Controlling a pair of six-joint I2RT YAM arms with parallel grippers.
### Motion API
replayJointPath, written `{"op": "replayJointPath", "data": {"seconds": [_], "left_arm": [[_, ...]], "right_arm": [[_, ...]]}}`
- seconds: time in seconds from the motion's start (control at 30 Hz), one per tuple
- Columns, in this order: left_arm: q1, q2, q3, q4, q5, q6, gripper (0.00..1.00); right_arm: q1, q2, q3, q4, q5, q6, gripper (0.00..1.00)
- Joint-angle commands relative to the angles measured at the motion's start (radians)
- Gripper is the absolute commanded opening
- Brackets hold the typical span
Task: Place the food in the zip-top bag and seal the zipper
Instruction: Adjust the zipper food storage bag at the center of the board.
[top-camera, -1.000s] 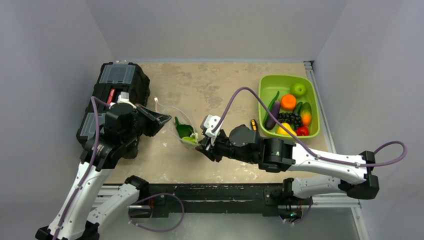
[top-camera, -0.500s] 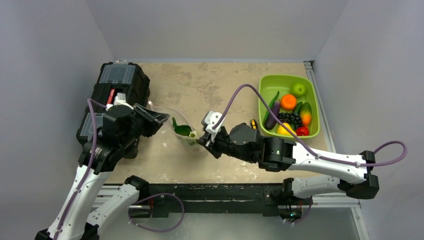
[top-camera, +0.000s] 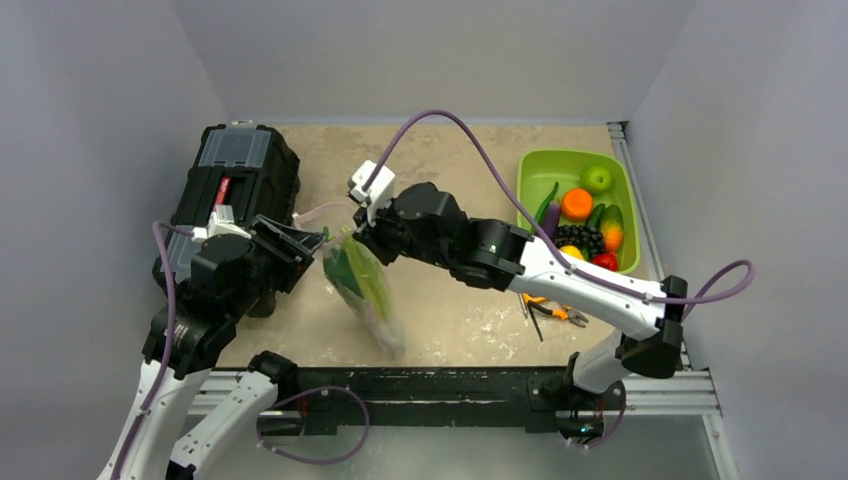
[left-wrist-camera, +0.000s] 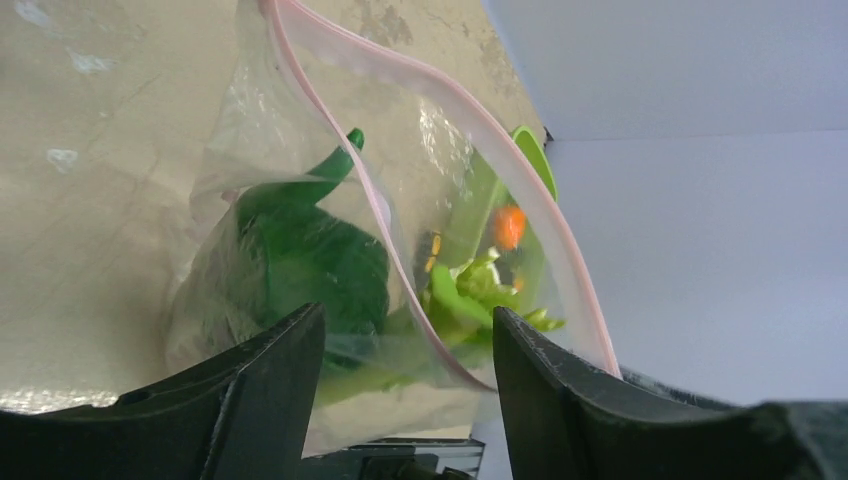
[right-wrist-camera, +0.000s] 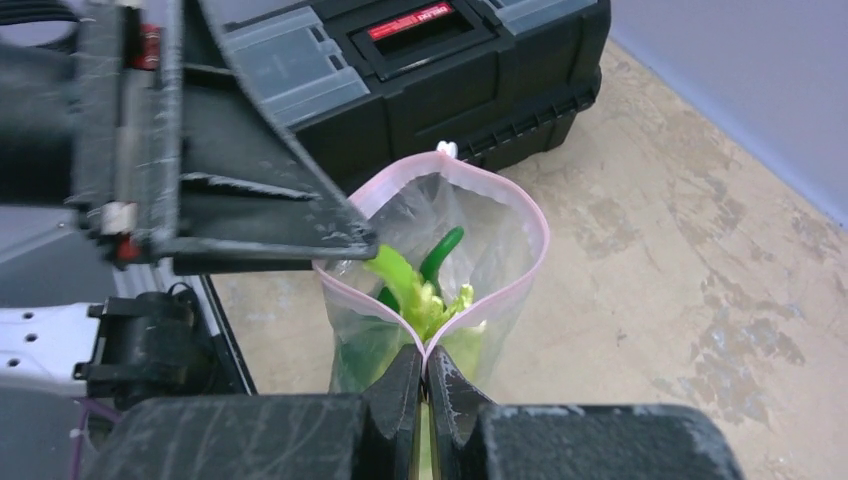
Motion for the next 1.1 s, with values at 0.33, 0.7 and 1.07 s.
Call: {"op": "replayJointPath", "data": {"seconds": [0.33, 0.7, 1.07], "left_arm": [[0.005, -0.054, 0.105, -0.127, -0.107, -0.014, 0.84], [0.005, -0.090, 0.116, -0.108, -0.138, 0.002, 0.82], [0.005, -0.106, 0.120, -0.082, -0.117, 0.049, 0.79]], "right_arm": [[-0.069, 0.045, 0.110, -0.028, -0.149, -0.011, 0.00], [-0.117, 0.018, 0.024, 0.112, -0.246, 0.012, 0.00], [-0.128, -0.026, 0.159, 0.071, -0.288, 0.018, 0.00]]}}
